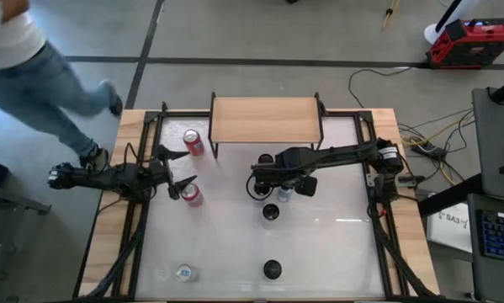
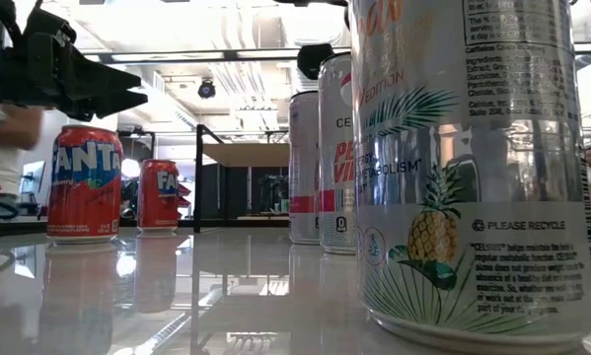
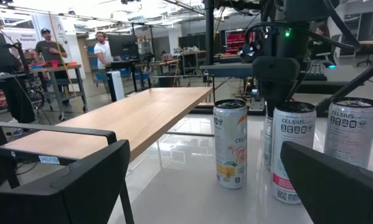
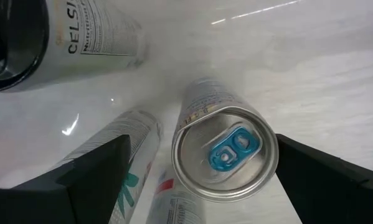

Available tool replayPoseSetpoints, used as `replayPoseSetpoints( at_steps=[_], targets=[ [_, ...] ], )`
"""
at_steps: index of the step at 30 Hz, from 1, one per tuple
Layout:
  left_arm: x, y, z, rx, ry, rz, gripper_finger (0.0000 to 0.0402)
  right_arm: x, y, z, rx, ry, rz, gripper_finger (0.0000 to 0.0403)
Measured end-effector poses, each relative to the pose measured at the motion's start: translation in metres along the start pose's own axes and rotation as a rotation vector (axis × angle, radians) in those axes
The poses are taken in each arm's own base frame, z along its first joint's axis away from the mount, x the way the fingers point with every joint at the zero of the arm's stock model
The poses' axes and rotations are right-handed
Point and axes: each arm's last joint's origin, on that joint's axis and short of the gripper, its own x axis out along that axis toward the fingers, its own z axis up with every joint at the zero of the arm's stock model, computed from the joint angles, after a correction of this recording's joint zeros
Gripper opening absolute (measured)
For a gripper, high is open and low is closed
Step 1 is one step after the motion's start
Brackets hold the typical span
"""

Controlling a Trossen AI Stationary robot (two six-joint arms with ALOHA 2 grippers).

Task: Place canned beverage on shelf
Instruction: Put the top blue soda can on the shelf

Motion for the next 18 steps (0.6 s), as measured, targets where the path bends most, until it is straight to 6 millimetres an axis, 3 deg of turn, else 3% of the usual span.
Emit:
replayPoseSetpoints(
  at_steps=[9,18],
  targets=[
    [0.000,0.000,0.000,0.000,0.000,0.000,0.0400,-0.014,-0.008,0.012,0.023,0.002,-0.008,0.0368],
    [0.000,0.000,0.000,0.000,0.000,0.000,0.0400,-0.010,-0.004,0.018,-0.002,0.012,0.017,0.0368]
  ],
)
